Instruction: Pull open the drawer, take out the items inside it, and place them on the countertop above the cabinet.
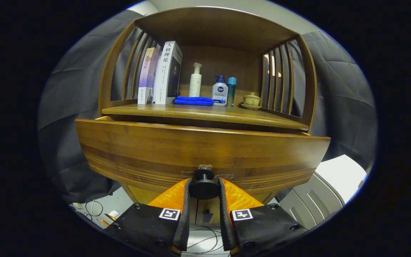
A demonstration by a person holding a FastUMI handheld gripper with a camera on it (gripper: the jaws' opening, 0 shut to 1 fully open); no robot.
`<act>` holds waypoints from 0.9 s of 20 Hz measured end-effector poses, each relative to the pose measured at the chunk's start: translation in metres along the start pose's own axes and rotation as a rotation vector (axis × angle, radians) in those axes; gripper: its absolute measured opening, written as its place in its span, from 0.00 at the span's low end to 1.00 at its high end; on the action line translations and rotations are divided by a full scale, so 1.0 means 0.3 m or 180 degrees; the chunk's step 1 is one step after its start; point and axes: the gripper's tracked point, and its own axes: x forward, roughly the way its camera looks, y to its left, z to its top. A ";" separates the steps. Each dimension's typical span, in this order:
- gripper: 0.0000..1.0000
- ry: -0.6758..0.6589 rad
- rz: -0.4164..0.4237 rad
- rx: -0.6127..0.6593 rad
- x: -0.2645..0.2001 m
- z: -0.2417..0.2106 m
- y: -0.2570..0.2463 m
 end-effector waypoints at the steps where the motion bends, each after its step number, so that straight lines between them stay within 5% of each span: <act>1: 0.39 0.0007 -0.0004 0.0007 -0.015 -0.005 0.000; 18: 0.39 0.0162 -0.0075 0.0037 -0.266 -0.126 -0.002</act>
